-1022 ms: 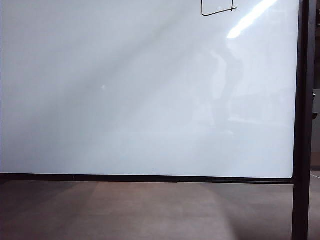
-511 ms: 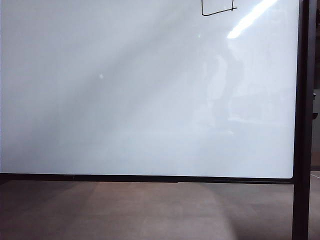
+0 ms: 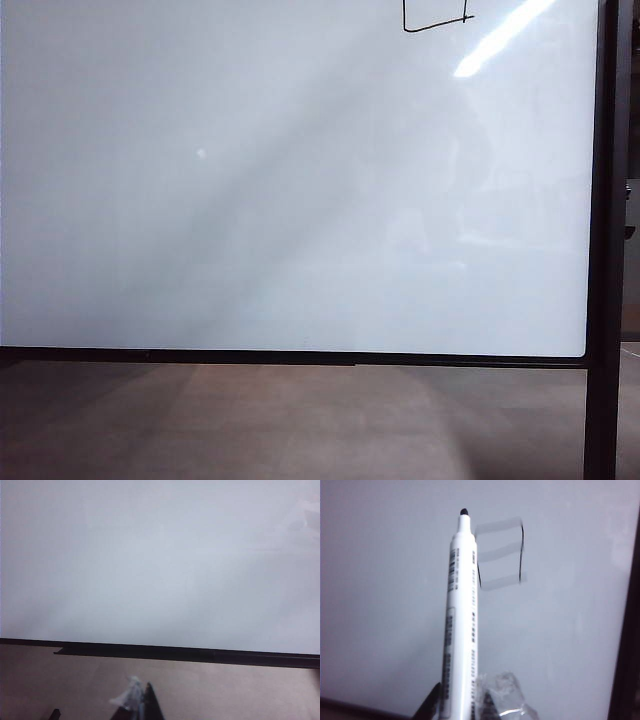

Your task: Reach to the right to find the marker pen, pick it up, and write the number 8 on the whiteboard.

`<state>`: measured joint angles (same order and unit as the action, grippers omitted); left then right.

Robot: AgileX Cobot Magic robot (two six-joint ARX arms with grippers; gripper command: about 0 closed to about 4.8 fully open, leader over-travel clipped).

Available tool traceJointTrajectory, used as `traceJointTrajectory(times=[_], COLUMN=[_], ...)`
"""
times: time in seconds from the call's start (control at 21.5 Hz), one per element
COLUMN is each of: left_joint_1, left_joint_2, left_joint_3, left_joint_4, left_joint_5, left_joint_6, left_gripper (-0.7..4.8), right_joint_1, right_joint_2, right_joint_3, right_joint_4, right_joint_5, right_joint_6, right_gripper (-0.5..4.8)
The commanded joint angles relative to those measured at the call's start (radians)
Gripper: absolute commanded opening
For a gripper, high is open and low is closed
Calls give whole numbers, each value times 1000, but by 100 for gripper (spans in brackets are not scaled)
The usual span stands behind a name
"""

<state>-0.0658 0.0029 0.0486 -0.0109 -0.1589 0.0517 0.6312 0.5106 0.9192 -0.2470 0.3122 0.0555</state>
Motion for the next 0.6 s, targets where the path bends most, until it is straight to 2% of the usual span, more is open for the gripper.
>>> traceJointTrajectory(times=[0.05,0.14,0.28,0.37,0.42,0.6], left_joint_1=[0,-1,-1,-2,-2,-2], left_joint_2=[1,1,1,1,2,6], left_joint_3=[1,1,0,0,1,0], left_joint_4=[16,16,16,8,8,-21], left_joint_5=[-1,-2,-1,2,6,-2], left_joint_6=[-2,-2,-3,-3,-3,-3], left_gripper=[-5,-5,-5,-5,-5,-5], right_joint_1=[-6,-24,-77,-135,-154,-271], right_joint_2=[-191,-325,-503,-503,-507,-507], right_joint_3=[-154,-244,-339,-341,-368,-485], right_joint_4=[-13,-32,-142,-250,-216,-32], right_joint_5=[-14,-12,-14,-102,-179,-309], right_joint_6=[80,82,106,94,93,72], right_gripper=[-7,-7,-7,-7,-7,-6])
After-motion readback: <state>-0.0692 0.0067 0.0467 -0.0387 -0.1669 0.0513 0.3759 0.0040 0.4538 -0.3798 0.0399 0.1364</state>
